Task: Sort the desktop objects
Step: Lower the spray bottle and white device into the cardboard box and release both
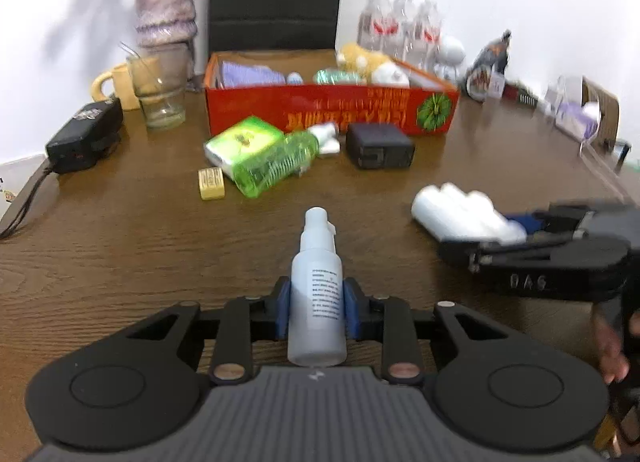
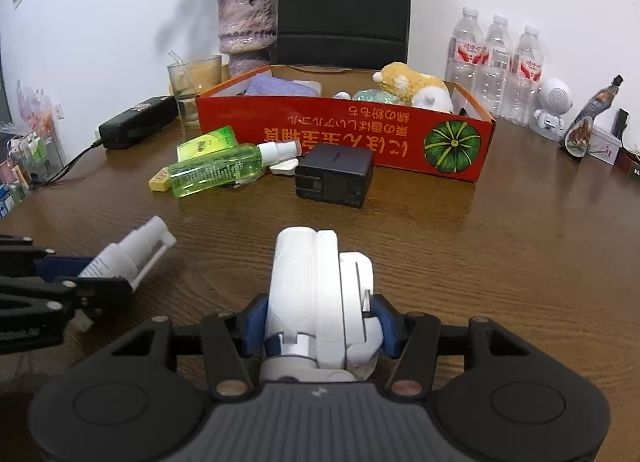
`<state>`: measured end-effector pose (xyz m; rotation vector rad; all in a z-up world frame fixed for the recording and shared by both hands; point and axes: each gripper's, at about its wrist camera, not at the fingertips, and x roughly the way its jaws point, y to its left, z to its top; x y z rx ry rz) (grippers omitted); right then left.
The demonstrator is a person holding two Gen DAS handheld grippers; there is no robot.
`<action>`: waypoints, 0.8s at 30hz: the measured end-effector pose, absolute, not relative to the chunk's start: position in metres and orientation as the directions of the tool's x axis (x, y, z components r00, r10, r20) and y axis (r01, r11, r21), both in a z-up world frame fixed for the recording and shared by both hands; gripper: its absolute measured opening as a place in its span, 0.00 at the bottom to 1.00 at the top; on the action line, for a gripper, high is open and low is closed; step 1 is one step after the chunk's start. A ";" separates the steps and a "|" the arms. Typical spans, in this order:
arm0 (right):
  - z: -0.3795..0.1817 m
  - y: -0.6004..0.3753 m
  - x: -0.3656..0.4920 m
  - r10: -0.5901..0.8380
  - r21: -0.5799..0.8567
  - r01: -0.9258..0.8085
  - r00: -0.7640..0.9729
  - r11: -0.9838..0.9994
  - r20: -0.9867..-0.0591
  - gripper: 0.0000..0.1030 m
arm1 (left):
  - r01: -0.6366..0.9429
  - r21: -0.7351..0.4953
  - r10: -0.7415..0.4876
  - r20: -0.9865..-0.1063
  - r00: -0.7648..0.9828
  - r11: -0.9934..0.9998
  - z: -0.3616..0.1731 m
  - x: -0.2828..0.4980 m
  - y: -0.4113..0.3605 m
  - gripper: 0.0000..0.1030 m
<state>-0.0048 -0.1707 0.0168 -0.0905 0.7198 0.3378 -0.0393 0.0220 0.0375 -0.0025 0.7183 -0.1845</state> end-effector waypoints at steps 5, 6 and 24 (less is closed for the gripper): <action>0.027 -0.190 -0.009 0.309 0.115 -0.312 0.691 0.943 -0.654 0.52 | 0.122 -0.095 -0.155 -0.623 0.766 0.988 0.059 -0.036 0.026 0.27; 0.031 -0.193 -0.010 0.310 0.123 -0.305 0.700 0.944 -0.644 0.52 | 0.116 -0.100 -0.153 -0.618 0.771 0.988 0.063 -0.034 0.027 0.27; 0.138 -0.151 0.216 0.306 0.096 -0.312 0.743 0.945 -0.595 0.52 | 0.002 -0.058 -0.041 -0.670 0.741 0.998 0.111 0.243 0.023 0.27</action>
